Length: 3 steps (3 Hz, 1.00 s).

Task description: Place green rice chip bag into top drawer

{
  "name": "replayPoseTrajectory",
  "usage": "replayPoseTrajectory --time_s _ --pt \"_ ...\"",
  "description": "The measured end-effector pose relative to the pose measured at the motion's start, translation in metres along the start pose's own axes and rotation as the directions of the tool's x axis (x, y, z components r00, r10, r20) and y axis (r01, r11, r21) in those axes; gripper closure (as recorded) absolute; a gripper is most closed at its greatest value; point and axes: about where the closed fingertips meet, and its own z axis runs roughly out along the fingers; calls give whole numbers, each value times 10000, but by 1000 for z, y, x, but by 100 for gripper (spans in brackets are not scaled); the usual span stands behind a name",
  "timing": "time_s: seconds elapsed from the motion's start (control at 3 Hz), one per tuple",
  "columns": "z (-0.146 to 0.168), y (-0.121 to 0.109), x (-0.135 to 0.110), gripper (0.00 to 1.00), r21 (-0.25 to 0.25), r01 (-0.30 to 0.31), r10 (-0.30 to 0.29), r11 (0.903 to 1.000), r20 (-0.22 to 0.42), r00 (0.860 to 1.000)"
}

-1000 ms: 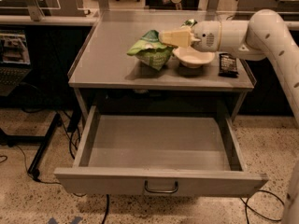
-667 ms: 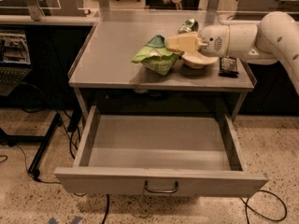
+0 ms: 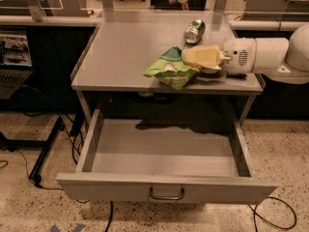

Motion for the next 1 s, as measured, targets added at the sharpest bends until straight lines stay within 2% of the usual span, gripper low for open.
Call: replayPoseTrajectory --time_s 0.33,0.67,1.0 --pt "-12 17 9 100 17 -272 272 9996 117 9996" --pt "-19 19 13 100 214 -599 588 9980 499 9970" --pt "-19 19 14 100 241 -637 623 9977 545 9966"
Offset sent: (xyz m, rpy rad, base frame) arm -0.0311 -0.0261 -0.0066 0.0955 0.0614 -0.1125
